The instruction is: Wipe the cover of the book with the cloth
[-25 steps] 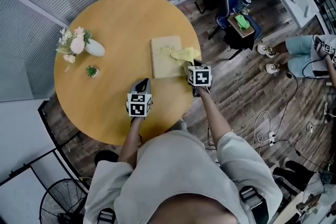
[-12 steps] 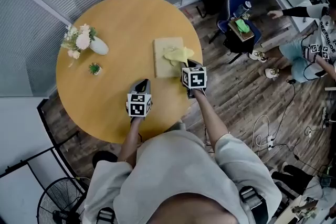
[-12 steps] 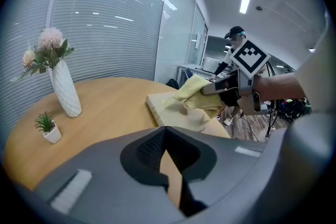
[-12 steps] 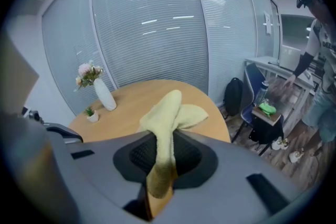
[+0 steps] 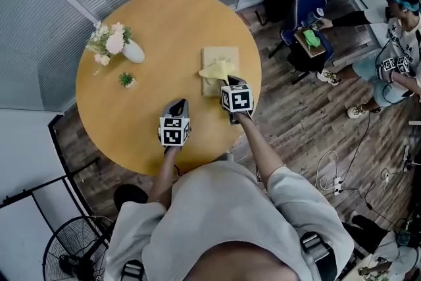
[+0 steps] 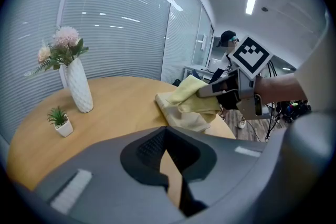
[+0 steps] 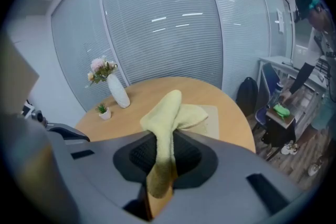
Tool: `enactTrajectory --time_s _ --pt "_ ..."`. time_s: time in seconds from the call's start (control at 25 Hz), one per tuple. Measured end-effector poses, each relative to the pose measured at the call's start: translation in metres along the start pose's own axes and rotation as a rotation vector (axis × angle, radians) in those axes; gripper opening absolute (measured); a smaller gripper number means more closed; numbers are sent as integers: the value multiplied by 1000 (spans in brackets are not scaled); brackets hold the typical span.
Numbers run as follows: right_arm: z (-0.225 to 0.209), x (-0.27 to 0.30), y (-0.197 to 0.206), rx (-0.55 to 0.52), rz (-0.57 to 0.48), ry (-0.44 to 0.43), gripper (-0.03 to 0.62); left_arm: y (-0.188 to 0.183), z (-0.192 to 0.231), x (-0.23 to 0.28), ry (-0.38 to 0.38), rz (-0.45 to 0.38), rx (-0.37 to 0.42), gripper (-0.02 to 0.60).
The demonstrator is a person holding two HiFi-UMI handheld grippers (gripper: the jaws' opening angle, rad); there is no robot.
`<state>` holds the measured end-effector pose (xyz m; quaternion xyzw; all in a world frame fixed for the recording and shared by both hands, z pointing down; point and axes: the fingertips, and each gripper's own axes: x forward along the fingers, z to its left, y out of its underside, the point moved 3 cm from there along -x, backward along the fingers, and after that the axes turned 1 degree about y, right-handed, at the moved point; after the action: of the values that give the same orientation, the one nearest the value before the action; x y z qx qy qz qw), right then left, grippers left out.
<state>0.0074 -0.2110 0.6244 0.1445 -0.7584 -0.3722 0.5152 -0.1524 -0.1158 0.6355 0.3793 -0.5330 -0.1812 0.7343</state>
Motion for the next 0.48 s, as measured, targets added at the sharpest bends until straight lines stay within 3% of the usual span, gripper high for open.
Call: enactTrajectory --time_s 0.48 --pt "39 23 11 -21 48 -68 67 11 15 -11 -29 11 -29 9"
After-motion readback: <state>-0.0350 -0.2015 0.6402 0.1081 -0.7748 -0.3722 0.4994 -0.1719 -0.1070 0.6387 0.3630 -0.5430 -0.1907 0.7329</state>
